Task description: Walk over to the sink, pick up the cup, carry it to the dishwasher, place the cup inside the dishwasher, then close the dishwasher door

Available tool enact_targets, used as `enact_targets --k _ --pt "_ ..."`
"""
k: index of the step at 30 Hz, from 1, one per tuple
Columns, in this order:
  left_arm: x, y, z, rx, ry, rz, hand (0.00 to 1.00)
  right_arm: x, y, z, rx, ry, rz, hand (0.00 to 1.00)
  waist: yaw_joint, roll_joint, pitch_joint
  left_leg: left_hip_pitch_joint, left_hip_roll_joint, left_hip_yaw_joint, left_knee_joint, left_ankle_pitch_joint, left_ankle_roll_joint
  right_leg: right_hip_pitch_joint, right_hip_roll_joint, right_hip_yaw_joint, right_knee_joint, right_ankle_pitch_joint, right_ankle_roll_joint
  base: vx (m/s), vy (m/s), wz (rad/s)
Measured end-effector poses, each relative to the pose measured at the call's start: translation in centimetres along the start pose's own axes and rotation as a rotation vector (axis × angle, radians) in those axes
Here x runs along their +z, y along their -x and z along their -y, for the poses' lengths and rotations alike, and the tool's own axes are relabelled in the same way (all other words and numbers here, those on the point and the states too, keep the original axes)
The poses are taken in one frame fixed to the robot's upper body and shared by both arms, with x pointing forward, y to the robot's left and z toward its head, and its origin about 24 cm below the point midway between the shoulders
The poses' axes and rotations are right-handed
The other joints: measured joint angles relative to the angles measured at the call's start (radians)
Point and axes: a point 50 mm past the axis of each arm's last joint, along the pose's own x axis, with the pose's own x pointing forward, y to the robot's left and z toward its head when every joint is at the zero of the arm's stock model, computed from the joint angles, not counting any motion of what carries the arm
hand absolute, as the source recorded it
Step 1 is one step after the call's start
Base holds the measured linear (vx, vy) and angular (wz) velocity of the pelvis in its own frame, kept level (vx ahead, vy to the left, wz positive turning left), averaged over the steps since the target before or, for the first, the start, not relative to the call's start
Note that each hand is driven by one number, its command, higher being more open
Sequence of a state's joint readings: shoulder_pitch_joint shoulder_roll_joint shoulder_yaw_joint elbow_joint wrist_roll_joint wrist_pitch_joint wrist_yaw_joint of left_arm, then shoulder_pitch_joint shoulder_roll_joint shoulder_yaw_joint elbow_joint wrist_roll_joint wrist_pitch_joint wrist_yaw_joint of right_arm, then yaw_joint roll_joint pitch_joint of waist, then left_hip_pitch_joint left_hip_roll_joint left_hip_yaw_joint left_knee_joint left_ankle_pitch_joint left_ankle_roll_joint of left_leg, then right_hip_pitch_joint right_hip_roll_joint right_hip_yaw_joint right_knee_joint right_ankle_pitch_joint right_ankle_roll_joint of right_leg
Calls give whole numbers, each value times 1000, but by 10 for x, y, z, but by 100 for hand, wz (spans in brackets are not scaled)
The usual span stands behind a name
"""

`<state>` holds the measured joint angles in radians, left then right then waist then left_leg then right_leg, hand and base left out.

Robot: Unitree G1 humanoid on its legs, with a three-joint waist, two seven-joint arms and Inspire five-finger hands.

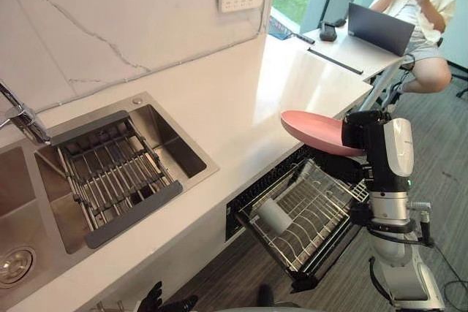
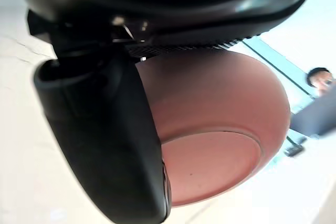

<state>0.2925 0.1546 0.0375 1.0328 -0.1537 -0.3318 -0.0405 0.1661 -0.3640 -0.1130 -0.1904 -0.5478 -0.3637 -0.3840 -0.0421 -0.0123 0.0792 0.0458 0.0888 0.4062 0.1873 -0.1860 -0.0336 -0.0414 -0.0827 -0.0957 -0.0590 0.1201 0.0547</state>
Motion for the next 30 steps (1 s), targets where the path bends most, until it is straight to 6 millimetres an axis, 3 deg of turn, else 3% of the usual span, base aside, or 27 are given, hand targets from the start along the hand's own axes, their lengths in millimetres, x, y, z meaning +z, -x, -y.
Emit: enact_targets --k 4,9,13,17,21,25,30 --pt "14 -8 7 -29 -15 35 100 -23 1 -6 -43 42 -123 0 0 26 42 -86 2 -7 41 -5 8 -85 -5 -2 44 -2 -1 -57 -23 3" --pt "46 -20 14 -58 -29 128 100 -34 -21 -5 -181 72 -173 0 -1 45 163 -212 32 -12 170 -46 21 -202 1 11 134 -8 -7 -150 -23 -6" --pt "73 -27 19 -63 -18 220 100 -29 -28 -4 -266 48 -178 0 1 50 252 -318 70 -12 297 -93 34 -324 2 22 274 -50 -9 -184 -6 -7" --pt "96 -30 22 -49 22 300 100 -8 -31 -5 -354 -35 -155 0 5 59 308 -411 100 -10 413 -137 46 -444 -9 12 425 -106 -22 -124 -2 -7" --pt "116 -30 28 -60 32 377 100 11 -36 -1 -390 -82 -81 0 23 62 332 -470 124 -4 495 -168 42 -537 -23 5 544 -154 -32 -41 -16 -10" --pt "138 -30 49 -102 72 458 100 15 -40 -2 -392 -100 -70 0 38 63 349 -526 153 -19 583 -203 31 -607 -21 -1 656 -204 -36 11 -59 0" --pt "150 -29 52 -113 82 512 100 13 -50 -2 -412 -147 -92 0 50 69 359 -591 170 -32 642 -221 25 -680 -22 -8 726 -230 -45 -1 -48 1"
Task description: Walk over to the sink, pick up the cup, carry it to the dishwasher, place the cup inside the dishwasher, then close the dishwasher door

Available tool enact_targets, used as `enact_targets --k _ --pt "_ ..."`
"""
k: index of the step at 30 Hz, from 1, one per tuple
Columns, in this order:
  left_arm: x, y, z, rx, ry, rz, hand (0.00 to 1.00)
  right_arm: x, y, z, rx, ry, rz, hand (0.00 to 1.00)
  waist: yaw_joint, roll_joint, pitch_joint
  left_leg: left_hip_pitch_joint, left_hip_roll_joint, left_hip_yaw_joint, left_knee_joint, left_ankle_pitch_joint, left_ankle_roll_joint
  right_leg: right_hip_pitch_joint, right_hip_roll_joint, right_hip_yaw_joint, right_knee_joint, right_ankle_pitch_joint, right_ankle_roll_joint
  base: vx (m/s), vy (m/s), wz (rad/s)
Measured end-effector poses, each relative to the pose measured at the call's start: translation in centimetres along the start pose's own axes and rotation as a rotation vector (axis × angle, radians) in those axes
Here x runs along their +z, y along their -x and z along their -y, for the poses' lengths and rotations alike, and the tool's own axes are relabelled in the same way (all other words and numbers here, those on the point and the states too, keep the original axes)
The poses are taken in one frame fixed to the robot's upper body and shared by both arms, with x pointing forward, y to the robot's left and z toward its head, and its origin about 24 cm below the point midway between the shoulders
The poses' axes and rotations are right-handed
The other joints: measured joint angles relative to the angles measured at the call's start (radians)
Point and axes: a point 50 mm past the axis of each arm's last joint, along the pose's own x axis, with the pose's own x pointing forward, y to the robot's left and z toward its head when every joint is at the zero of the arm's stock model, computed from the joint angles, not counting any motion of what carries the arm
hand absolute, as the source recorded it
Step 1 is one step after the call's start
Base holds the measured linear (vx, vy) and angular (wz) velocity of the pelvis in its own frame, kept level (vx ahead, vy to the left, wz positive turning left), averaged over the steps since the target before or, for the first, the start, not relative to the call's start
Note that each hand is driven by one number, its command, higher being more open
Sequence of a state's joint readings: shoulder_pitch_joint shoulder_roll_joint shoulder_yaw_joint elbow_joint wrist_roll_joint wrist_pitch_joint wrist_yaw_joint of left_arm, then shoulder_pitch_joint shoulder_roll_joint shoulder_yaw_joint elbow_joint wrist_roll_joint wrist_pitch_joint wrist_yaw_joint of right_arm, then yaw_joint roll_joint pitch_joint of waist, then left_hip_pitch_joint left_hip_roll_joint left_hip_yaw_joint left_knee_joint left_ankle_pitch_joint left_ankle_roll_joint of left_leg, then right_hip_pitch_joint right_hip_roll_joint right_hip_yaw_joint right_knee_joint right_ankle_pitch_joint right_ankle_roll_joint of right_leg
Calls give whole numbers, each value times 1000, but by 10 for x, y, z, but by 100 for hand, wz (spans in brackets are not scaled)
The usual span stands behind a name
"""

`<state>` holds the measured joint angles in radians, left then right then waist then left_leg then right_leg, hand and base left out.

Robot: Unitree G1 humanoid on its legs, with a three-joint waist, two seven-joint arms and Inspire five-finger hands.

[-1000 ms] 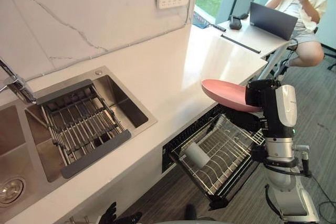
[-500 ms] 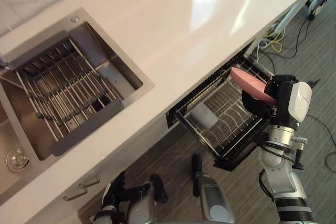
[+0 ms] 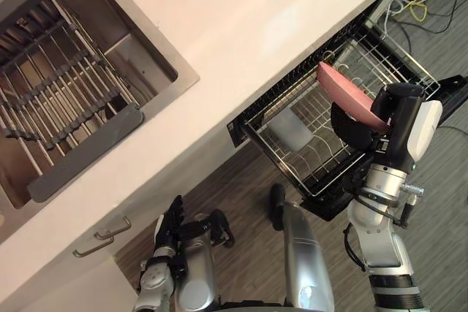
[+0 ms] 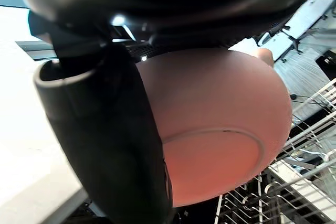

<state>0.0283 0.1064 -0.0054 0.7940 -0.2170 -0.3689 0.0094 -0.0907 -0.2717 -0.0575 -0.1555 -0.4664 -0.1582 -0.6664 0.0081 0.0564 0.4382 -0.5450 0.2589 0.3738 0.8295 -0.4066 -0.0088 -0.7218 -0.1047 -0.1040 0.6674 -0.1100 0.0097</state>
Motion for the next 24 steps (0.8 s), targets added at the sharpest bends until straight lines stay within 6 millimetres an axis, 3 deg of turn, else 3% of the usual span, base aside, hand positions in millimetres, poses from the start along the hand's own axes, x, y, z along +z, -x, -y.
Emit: enact_targets --k 16,24 --pt "21 -14 2 1 54 64 100 -26 -44 -30 71 -45 -132 0 26 -5 14 -123 5 -53 79 -8 7 -88 -21 -37 65 -13 -9 -29 -6 7" --pt "26 -17 3 3 85 74 100 -35 -73 -29 53 -5 -163 0 35 -5 14 -161 -4 -58 79 -5 11 -122 -36 -49 70 -13 -9 -7 4 3"
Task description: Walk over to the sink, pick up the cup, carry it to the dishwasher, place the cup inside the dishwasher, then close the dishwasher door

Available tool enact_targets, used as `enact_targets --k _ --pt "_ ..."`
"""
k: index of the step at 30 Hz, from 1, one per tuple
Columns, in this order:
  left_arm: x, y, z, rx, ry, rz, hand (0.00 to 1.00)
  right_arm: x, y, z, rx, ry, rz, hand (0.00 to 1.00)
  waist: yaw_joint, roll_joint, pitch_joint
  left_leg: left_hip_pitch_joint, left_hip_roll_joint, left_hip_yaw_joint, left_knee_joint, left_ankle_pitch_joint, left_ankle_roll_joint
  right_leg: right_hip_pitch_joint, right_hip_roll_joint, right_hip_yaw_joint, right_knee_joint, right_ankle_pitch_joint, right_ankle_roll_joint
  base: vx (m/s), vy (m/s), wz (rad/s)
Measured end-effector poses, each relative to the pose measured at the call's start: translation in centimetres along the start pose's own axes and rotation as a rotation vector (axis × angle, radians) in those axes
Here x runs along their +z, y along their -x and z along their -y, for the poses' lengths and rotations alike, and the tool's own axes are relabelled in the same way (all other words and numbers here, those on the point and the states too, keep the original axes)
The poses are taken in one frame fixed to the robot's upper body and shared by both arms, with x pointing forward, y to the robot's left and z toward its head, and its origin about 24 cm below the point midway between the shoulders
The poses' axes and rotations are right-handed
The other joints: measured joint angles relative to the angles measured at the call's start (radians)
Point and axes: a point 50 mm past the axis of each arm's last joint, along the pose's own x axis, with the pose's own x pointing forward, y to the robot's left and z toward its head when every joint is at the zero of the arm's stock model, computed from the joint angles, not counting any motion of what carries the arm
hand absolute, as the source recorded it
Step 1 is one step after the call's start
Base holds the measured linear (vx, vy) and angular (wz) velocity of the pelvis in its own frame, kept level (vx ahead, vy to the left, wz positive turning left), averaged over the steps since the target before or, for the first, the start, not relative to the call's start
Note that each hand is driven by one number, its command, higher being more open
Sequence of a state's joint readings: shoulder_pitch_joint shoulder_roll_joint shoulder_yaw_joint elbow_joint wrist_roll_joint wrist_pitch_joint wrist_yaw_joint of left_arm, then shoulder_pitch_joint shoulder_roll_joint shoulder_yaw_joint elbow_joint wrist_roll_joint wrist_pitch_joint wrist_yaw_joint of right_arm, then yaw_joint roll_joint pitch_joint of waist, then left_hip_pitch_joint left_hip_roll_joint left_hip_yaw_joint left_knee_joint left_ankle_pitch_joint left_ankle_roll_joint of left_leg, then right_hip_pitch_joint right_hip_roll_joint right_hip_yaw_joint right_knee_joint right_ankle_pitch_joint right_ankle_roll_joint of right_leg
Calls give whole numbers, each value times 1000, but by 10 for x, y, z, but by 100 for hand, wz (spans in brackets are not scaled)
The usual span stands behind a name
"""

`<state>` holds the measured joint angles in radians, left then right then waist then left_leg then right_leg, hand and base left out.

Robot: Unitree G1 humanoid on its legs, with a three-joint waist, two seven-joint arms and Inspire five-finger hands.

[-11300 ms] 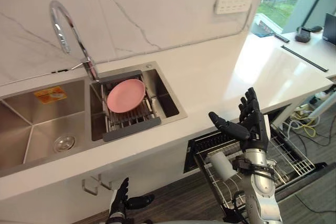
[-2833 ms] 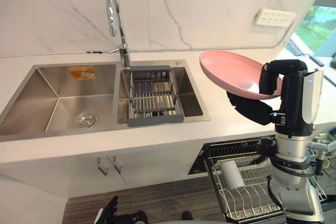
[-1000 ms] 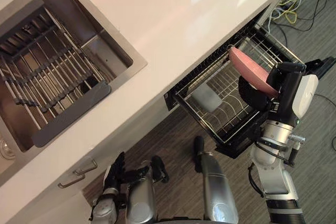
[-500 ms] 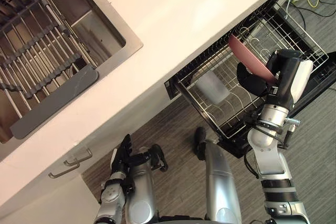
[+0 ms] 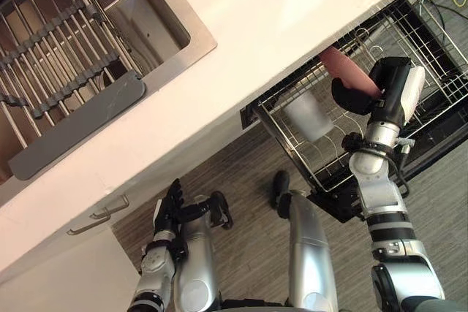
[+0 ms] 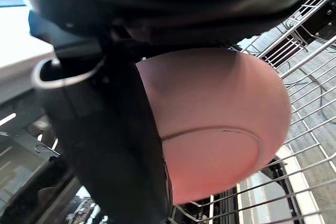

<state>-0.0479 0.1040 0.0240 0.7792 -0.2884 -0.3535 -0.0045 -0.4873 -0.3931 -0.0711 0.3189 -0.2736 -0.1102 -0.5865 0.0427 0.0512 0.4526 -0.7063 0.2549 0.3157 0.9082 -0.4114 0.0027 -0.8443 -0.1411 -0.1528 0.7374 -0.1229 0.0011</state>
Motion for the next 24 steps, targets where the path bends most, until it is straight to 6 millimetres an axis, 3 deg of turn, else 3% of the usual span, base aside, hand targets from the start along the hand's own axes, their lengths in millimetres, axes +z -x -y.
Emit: enact_targets --k 13,14,24 --pt "1 -1 1 -9 9 6 100 -9 -25 22 -35 209 1 0 -1 0 0 -18 -14 -2 -15 6 5 -13 -19 -14 -5 0 1 -3 2 3" --pt "2 -1 1 -15 8 7 100 -9 -26 24 -38 221 8 100 -1 0 0 -18 -14 -2 -16 6 5 -13 -18 -14 -6 0 1 0 0 0" --pt "2 -1 0 -22 5 9 100 -20 -27 28 -34 253 -34 100 -1 -1 1 -19 -14 -3 -20 6 5 -13 -18 -16 -10 1 1 0 0 0"
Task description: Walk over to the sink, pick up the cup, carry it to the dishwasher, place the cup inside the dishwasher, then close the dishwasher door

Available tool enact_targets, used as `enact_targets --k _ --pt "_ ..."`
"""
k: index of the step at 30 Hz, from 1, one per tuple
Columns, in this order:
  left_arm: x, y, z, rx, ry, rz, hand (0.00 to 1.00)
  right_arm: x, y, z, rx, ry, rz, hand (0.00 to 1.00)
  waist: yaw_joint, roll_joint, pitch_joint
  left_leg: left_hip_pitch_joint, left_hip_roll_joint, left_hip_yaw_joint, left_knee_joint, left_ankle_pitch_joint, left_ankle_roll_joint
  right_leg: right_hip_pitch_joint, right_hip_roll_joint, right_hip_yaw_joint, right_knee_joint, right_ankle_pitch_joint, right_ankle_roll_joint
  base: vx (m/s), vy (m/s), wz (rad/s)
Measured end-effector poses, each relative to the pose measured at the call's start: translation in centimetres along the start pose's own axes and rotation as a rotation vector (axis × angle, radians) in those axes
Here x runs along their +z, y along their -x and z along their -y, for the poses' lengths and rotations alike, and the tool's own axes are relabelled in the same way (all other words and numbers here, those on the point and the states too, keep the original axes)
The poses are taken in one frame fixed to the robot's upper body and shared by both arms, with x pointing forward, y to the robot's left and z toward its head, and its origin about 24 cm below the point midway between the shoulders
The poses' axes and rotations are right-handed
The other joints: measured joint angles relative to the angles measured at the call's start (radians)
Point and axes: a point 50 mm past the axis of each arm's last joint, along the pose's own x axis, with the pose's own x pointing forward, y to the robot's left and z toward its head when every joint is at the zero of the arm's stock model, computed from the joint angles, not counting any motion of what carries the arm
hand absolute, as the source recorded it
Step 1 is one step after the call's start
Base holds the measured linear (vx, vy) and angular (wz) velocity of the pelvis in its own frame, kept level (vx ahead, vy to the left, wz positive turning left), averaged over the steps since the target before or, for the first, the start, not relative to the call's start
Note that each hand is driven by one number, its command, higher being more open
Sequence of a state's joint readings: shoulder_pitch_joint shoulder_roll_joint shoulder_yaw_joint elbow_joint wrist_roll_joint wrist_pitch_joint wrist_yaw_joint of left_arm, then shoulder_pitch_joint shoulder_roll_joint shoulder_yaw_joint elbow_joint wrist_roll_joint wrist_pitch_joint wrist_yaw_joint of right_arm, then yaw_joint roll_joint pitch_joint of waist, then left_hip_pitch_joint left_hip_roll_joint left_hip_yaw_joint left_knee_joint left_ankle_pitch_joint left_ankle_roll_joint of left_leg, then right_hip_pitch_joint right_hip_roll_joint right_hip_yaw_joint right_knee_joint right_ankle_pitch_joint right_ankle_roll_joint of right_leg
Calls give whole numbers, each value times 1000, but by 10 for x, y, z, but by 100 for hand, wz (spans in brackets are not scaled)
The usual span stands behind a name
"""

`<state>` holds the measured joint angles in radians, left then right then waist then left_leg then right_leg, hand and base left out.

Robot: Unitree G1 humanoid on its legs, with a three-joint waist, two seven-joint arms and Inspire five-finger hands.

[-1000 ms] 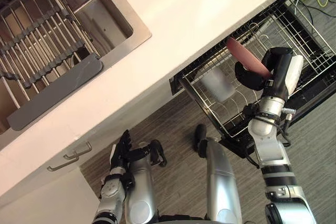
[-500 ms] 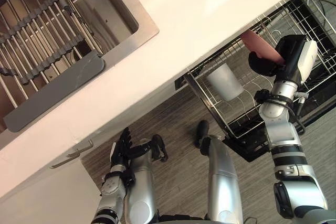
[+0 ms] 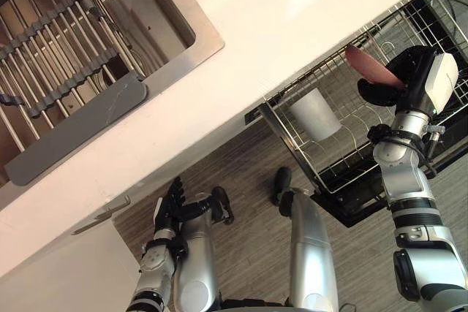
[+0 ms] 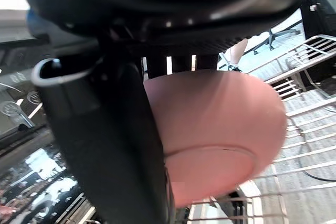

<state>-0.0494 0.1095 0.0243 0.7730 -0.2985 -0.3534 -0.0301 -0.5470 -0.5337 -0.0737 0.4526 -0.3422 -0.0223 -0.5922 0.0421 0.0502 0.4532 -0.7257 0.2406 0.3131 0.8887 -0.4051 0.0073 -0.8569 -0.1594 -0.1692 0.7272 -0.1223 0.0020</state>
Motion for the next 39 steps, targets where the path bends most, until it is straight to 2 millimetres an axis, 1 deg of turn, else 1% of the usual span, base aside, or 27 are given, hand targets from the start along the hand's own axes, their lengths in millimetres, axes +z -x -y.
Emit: enact_targets --k 3,6,9,12,14,15,17,20,21,23,24,25,26,27,29,33,35,36,38,39 --pt "0 0 0 0 0 0 100 -3 1 -1 4 -7 -15 100 0 0 0 0 0 0 -1 1 0 0 0 -1 0 0 0 0 0 0" --pt "0 0 0 0 0 -1 100 -3 2 0 -7 -52 -24 100 -1 0 0 5 0 0 -4 6 -1 6 -1 -2 -1 0 0 -7 -8 1" --pt "-1 1 1 -3 3 -4 100 -5 7 1 -23 -92 -29 100 -1 -1 1 32 0 0 -12 10 -2 34 -1 -3 -8 0 0 -9 -9 1" --pt "-3 2 4 -5 9 -8 100 -5 22 3 -34 -140 -21 100 -3 -3 1 69 -1 1 -27 10 -2 72 1 -6 -20 0 0 -20 -14 1" --pt "-5 3 3 -5 8 -14 100 -5 38 0 -20 -178 -19 100 -7 -8 0 104 -2 4 -43 11 -4 105 3 -7 -34 1 1 -15 -11 0" --pt "-6 4 4 -5 8 -16 100 -5 43 -1 -14 -188 -23 100 -8 -9 -1 113 -3 5 -49 12 -5 113 4 -7 -39 1 1 -14 -27 -3" --pt "-9 6 4 -8 5 -25 100 -6 61 -8 32 -227 -48 100 -10 -20 -5 150 -3 12 -71 15 -10 145 9 -6 -55 2 1 2 -29 -5" --pt "-11 8 3 -4 4 -34 100 -7 81 -14 83 -271 -83 100 -12 -32 -4 197 -2 21 -97 20 -17 186 17 -4 -75 2 1 32 -19 -8" --pt "-14 10 5 -10 3 -43 100 -8 96 -16 112 -296 -105 100 -15 -39 -7 237 -2 29 -121 25 -23 220 22 -3 -92 3 2 71 -16 -8" --pt "-16 11 6 -18 1 -51 100 -8 106 -18 130 -308 -118 100 -18 -43 -10 263 -2 32 -136 27 -26 245 24 -3 -105 3 2 71 -6 -6" --pt "-17 12 7 -18 2 -56 100 -8 114 -18 148 -316 -130 100 -22 -52 -15 288 -3 37 -155 30 -29 267 28 -2 -120 4 3 52 -2 -5" --pt "-19 13 7 -16 4 -62 100 -9 120 -18 156 -323 -143 100 -24 -59 -23 302 -3 39 -166 32 -31 280 30 -2 -129 4 4 68 -5 -5" --pt "-23 15 7 -13 3 -79 100 -11 129 -18 170 -329 -164 100 -28 -70 -45 317 -4 41 -184 36 -34 292 34 -2 -144 4 4 56 -6 -3" --pt "-24 16 7 -13 -3 -86 100 -12 133 -18 176 -332 -173 100 -29 -74 -52 327 -4 43 -193 39 -37 303 36 -3 -153 5 5 108 -11 -2" --pt "-32 20 7 -13 -12 -122 100 -16 147 -14 197 -333 -203 100 -33 -84 -82 378 -4 54 -234 50 -44 353 43 -7 -191 7 7 127 -13 0" --pt "-46 30 6 -12 -35 -178 100 -18 164 -7 222 -327 -207 100 -37 -87 -142 455 -15 69 -329 79 -54 431 54 -15 -279 28 12 109 -4 1" --pt "-56 37 4 -2 -37 -219 100 -15 170 0 219 -343 -187 100 -41 -90 -184 512 -29 91 -413 116 -61 485 64 -12 -357 52 15 130 -2 -7" --pt "-59 39 3 -2 -43 -231 100 -15 172 2 214 -346 -181 100 -43 -90 -193 527 -35 93 -437 127 -62 499 65 -12 -377 59 16 133 -3 -4" --pt "-70 47 0 3 -65 -281 100 -15 176 8 197 -364 -178 100 -62 -91 -234 585 -59 106 -532 168 -66 555 72 -10 -465 94 21 132 -3 -5" --pt "-72 49 -1 4 -69 -291 100 -16 178 9 185 -369 -190 100 -65 -92 -243 603 -66 109 -556 178 -66 570 74 -7 -486 102 23 166 10 -10"
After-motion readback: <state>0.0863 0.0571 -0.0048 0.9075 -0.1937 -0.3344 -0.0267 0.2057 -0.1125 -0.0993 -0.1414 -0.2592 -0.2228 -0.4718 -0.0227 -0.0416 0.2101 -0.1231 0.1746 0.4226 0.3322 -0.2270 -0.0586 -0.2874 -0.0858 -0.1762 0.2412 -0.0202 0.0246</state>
